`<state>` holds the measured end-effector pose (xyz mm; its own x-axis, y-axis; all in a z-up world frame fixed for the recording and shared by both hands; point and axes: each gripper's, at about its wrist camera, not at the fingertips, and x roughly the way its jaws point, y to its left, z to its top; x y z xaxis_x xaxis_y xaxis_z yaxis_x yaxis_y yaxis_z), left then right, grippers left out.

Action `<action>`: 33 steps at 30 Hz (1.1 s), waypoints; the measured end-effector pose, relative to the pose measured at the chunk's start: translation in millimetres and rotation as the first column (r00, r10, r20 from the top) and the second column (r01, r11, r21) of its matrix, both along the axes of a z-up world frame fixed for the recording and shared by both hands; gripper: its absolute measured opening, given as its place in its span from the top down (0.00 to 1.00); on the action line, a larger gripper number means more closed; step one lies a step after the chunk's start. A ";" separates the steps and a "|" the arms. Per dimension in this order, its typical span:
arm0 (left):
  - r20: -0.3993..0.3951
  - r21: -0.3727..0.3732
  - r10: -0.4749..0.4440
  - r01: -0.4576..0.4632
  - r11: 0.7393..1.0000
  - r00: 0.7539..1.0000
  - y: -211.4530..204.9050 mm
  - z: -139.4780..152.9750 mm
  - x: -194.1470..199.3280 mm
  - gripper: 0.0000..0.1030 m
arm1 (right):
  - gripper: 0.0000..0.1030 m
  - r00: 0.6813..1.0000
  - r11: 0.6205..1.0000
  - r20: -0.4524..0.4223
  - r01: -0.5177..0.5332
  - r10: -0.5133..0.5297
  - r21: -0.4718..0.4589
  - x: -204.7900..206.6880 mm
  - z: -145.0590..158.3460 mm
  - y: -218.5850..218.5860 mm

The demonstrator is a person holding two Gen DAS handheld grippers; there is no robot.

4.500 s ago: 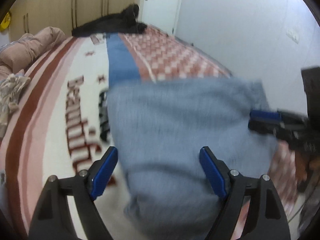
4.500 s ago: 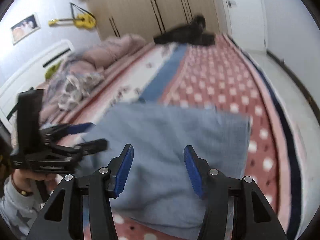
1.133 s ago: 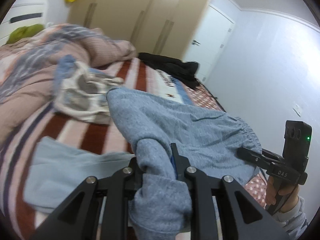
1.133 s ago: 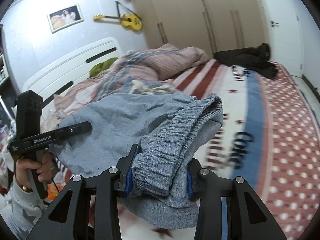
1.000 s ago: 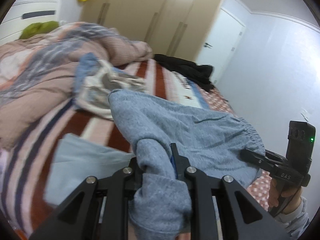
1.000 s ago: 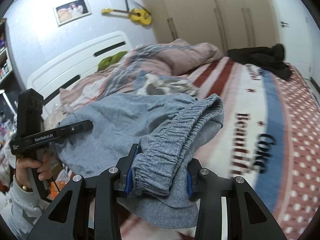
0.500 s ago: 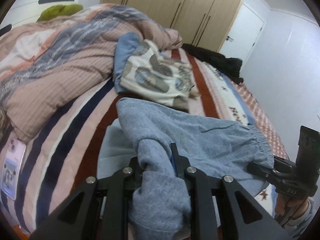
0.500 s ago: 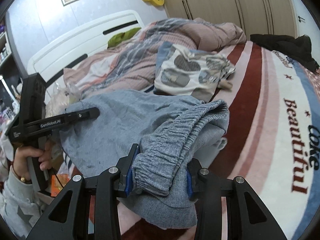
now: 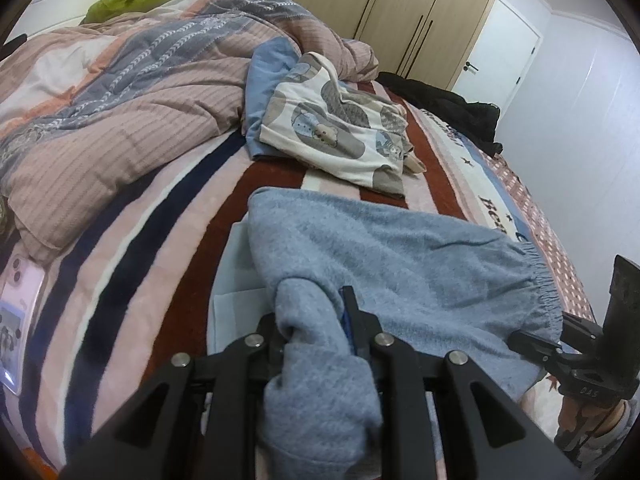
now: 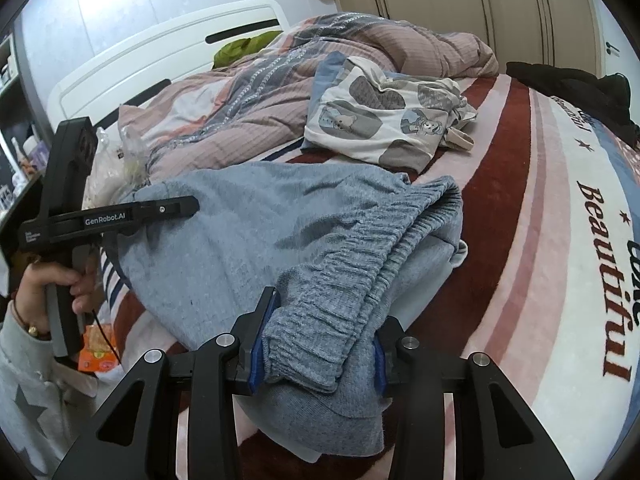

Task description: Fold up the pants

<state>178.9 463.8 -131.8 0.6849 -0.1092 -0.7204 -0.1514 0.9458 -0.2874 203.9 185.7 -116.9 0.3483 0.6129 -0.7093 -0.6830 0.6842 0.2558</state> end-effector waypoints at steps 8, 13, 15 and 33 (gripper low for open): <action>-0.027 0.039 0.026 -0.025 0.999 0.999 1.8 -12.8 -3.7 0.71 | 0.60 1.000 1.000 0.020 -0.003 0.004 -0.025 -7.0 -5.8 2.5; -0.029 0.090 0.049 -0.046 0.995 0.998 3.0 -10.9 -7.7 0.57 | 0.58 0.999 0.999 0.038 -0.004 0.006 -0.046 -10.0 -5.3 3.8; -0.017 0.123 0.059 -0.057 0.991 0.998 2.4 -3.8 -11.7 0.52 | 0.54 0.999 0.998 0.030 -0.008 0.010 -0.063 -8.2 -1.9 3.0; 0.022 0.134 -0.013 0.010 0.991 1.000 -13.8 3.2 -6.1 0.38 | 0.33 0.978 0.997 0.196 -0.057 0.065 -0.049 -27.9 23.0 -1.0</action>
<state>172.8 449.9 -128.5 0.7004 -0.0211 -0.7134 -0.1349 0.9776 -0.1614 176.0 184.7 -93.9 0.4468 0.6079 -0.6563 -0.7579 0.6470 0.0834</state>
